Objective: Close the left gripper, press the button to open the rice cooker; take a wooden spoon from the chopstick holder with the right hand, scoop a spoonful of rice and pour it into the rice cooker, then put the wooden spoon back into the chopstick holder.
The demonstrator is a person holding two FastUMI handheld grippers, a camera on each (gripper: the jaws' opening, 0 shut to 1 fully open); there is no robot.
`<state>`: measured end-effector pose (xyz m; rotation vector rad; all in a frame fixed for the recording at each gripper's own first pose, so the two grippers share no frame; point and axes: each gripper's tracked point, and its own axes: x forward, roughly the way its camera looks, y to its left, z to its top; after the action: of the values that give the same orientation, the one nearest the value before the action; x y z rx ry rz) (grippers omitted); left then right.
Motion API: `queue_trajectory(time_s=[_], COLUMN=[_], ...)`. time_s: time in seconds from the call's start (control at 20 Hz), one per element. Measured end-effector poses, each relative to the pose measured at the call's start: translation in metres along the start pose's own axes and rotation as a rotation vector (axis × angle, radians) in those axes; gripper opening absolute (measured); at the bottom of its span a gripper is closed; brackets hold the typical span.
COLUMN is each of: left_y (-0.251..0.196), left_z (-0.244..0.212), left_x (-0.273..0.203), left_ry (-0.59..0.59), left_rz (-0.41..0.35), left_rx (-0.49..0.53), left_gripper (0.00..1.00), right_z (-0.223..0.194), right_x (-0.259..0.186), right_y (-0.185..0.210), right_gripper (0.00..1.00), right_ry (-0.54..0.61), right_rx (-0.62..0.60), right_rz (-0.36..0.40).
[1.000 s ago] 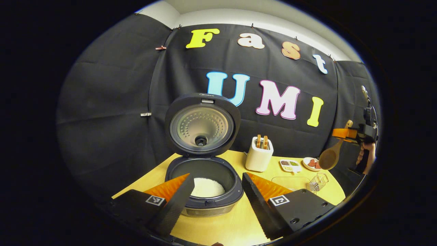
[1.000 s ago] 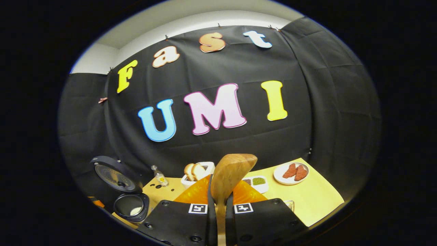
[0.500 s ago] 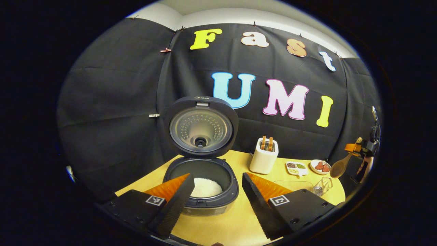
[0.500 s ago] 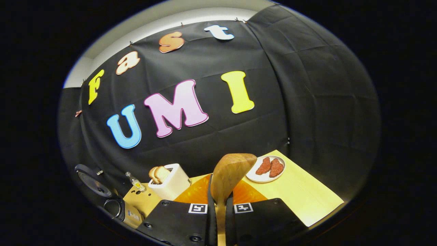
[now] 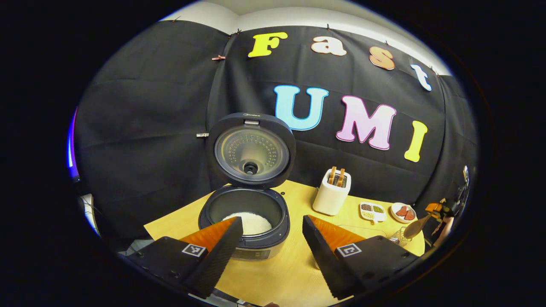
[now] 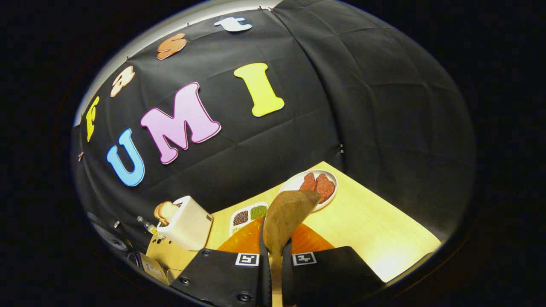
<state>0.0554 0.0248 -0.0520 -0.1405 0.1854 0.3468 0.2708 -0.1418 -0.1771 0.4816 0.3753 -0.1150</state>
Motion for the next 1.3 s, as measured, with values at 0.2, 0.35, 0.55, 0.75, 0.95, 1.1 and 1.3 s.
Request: queue_trajectory(time_s=[0.2, 0.35, 0.55, 0.75, 0.95, 1.1, 1.3], left_y=[0.000, -0.001, 0.002, 0.011, 0.023, 0.031, 0.047], left_z=[0.001, 0.003, 0.012, 0.036, 0.074, 0.107, 0.160], left_x=[-0.003, -0.005, -0.005, -0.003, 0.001, 0.005, 0.018], left_ry=[0.001, -0.002, -0.017, -0.061, -0.124, -0.172, -0.248], left_rz=[0.034, 0.047, 0.055, 0.064, 0.072, 0.068, 0.074], left_rx=[0.018, 0.025, 0.006, 0.001, 0.015, 0.009, 0.092], left_gripper=[0.95, 0.95, 0.95, 0.95, 0.95, 0.95, 0.95], right_z=[-0.032, -0.048, -0.064, -0.051, -0.041, -0.024, -0.005], right_x=[0.019, 0.026, 0.024, 0.014, -0.014, -0.044, -0.088], right_y=[-0.009, -0.012, -0.005, 0.000, -0.005, -0.010, -0.002], right_gripper=[0.13, 0.14, 0.12, 0.32, 0.99, 0.98, 0.98], right_ry=[0.060, 0.090, 0.118, 0.099, 0.077, 0.027, -0.030], right_rx=[0.038, 0.042, 0.039, 0.035, -0.049, -0.113, -0.190], right_rz=[-0.020, -0.028, 0.005, 0.009, -0.007, -0.023, -0.015])
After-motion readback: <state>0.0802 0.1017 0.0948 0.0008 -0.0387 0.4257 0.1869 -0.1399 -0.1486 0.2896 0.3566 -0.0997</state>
